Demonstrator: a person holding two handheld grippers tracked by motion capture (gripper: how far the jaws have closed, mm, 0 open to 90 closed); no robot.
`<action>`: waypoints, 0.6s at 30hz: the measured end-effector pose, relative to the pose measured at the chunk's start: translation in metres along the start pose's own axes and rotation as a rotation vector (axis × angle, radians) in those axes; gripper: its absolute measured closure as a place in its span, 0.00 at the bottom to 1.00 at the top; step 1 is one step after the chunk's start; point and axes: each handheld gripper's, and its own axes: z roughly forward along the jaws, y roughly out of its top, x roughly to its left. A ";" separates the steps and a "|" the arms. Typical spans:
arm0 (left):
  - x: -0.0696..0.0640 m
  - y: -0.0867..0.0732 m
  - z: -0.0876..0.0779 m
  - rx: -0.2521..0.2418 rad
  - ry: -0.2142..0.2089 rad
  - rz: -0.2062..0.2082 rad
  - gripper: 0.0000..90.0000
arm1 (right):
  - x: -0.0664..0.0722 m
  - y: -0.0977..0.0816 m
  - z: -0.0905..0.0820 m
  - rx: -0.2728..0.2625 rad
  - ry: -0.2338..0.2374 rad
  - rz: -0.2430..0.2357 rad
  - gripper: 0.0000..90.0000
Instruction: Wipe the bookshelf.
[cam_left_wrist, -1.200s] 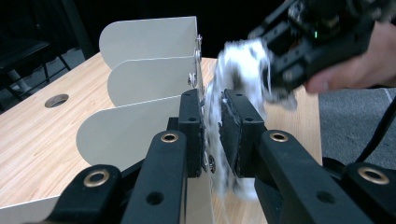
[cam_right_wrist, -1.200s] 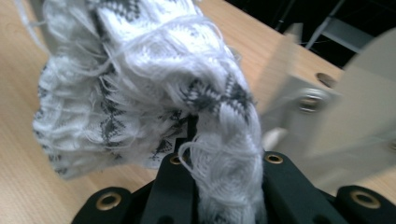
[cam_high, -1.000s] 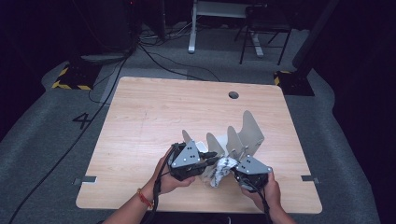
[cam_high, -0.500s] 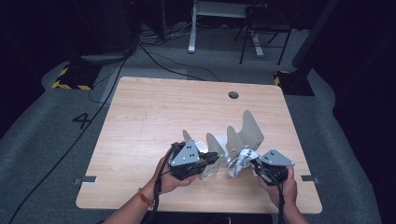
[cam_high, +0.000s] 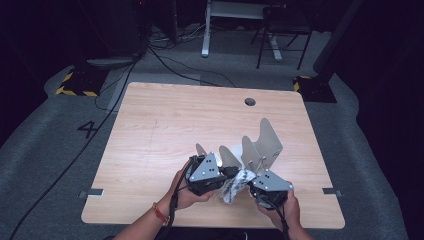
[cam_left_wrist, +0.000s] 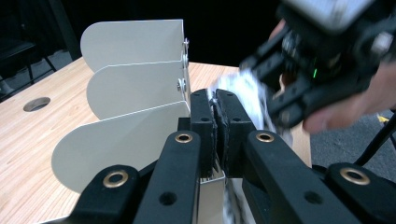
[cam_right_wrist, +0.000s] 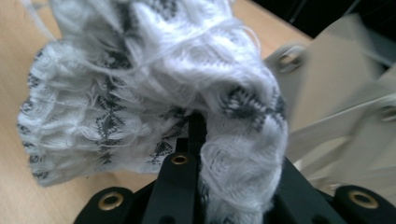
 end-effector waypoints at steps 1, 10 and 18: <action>0.000 0.000 0.000 0.000 0.001 0.002 0.96 | 0.002 -0.003 0.004 0.019 0.005 -0.009 0.92; 0.000 0.000 0.000 -0.002 0.002 0.003 0.96 | -0.009 -0.029 0.023 0.139 -0.018 -0.001 0.92; 0.001 0.000 0.001 -0.004 -0.004 0.003 0.96 | -0.049 -0.041 0.005 0.135 -0.115 0.102 0.92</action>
